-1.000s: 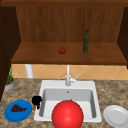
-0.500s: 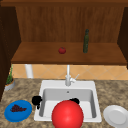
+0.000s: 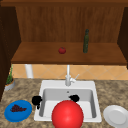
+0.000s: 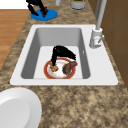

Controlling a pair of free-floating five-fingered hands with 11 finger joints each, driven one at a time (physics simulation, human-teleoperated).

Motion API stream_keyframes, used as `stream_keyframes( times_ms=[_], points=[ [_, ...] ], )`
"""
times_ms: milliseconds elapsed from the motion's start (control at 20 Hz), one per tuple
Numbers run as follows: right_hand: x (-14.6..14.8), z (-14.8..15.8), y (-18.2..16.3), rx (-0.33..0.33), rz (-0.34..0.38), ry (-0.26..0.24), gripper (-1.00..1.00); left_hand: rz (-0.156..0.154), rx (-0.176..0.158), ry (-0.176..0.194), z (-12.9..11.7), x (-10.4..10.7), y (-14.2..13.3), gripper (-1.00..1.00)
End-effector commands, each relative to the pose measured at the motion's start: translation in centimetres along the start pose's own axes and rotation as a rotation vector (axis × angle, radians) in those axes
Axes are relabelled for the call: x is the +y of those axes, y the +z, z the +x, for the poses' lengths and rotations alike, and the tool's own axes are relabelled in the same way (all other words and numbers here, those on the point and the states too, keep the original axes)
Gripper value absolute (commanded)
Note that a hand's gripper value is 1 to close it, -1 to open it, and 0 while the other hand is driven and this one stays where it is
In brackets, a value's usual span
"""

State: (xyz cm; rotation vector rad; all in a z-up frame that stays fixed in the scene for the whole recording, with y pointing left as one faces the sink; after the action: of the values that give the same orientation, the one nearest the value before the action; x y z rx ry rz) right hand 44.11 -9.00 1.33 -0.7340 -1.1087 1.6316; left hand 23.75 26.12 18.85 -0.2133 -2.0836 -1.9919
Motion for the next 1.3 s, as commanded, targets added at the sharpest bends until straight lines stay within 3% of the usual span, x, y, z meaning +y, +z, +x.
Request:
stream_keyframes(
  times_ms=[0, 400, 600, 750, 950, 1250],
  points=[
    [0.7, -0.9, -3.0, 0.028, 0.033, 0.061, -1.0, 0.0, 0.0, 0.0, 0.0, 0.0, 0.0, 0.0],
    [2.9, -2.7, -8.9, 0.023, 0.058, 0.068, -1.0, 0.0, 0.0, 0.0, 0.0, 0.0, 0.0, 0.0],
    [5.0, -0.8, -6.4, 0.025, 0.005, 0.105, -1.0, 0.0, 0.0, 0.0, 0.0, 0.0, 0.0, 0.0],
    [5.6, 0.0, -5.9, 0.051, 0.004, 0.089, -1.0, 0.0, 0.0, 0.0, 0.0, 0.0, 0.0, 0.0],
    [5.2, 0.2, -6.3, 0.09, 0.068, 0.033, -1.0, 0.0, 0.0, 0.0, 0.0, 0.0, 0.0, 0.0],
    [3.2, -1.6, -7.6, 0.05, 0.147, 0.022, -1.0, 0.0, 0.0, 0.0, 0.0, 0.0, 0.0, 0.0]
  ],
)
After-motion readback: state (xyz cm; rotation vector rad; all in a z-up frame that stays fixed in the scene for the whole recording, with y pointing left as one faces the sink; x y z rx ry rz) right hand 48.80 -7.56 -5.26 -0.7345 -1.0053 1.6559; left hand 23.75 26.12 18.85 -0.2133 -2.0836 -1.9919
